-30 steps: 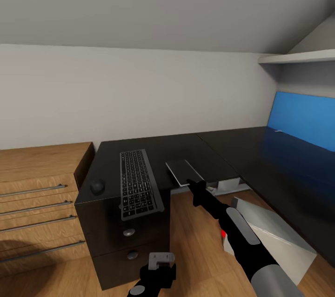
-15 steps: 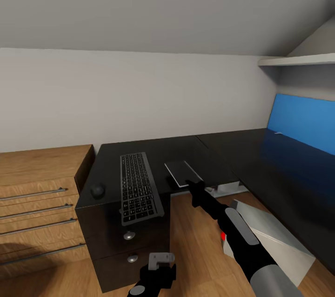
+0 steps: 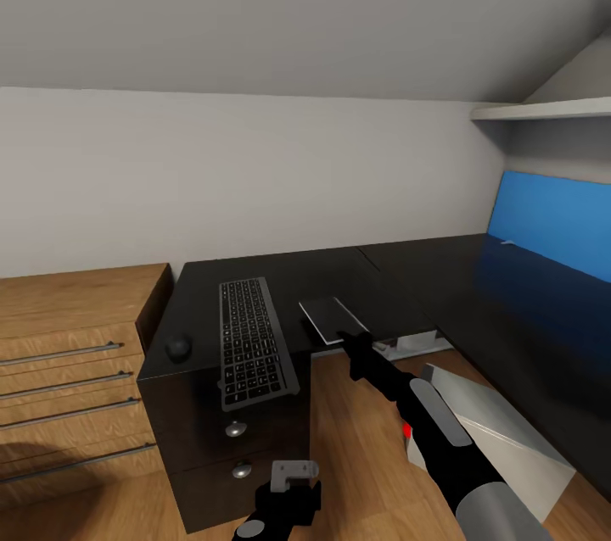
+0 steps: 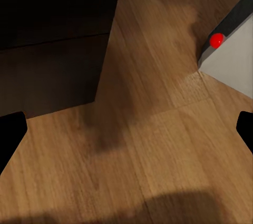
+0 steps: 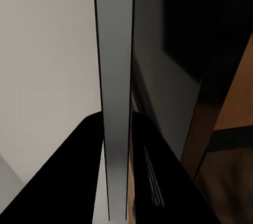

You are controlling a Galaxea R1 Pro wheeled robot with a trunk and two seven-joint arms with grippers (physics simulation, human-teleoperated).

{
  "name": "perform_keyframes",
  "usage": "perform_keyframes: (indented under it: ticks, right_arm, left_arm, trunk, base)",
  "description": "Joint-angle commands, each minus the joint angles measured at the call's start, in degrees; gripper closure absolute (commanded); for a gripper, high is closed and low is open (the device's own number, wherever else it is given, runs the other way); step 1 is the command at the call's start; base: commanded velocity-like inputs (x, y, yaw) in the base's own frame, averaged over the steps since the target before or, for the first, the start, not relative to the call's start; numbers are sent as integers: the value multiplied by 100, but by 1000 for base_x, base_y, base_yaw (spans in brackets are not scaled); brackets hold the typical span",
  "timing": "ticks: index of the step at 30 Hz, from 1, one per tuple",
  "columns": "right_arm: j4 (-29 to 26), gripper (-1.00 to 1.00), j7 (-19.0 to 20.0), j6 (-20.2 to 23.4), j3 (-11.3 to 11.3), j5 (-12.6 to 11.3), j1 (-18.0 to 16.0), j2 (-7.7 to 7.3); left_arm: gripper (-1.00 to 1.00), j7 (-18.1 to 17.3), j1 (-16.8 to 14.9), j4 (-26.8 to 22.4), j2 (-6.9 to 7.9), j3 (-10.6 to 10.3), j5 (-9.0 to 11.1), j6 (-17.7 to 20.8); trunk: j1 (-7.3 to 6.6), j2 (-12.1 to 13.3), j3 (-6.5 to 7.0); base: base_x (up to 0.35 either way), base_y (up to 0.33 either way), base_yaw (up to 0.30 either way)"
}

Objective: In the bedroom, organize the workspace by keeping the computer under the desk, ensuring the monitor is on the desk, placing the keyboard on the desk next to the monitor, placing the mouse on the desk next to the keyboard, moving the folder from the swivel chair onto the desk next to the mouse, stacking the notebook on top of the folder with the pen on top of the notebook, and positioning the swivel chair next to the desk.

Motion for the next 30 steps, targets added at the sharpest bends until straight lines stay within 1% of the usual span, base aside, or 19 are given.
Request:
perform_keyframes:
  ticks: [1, 22, 23, 28, 30]
  right_arm:
    - [-5, 100, -34, 4, -2, -53, -3, 0]
    - [-3, 100, -48, -11, -17, -41, -3, -6]
    - [-3, -100, -66, -12, -18, -39, -3, -7]
    - [-6, -100, -299, -14, -19, -43, -3, -4]
    - [-11, -100, -335, -13, -19, -44, -3, -6]
  left_arm:
    - [-100, 44, -6, -9, 3, -14, 39, 14]
    - [-100, 44, -4, -9, 3, -14, 39, 14]
    - [-100, 44, -5, -7, 3, -14, 39, 14]
    - [-100, 42, -4, -1, 3, -19, 40, 14]
    - [-100, 39, -5, -1, 3, -21, 39, 14]
  trunk:
    - [-1, -3, -6]
    - [-1, -3, -6]
    - [-1, -3, -6]
    - [-1, -3, -6]
    - [-1, -3, -6]
  base:
    - [0, 0, 0]
    - [0, 0, 0]
    - [0, 0, 0]
    - [0, 0, 0]
    - [0, 0, 0]
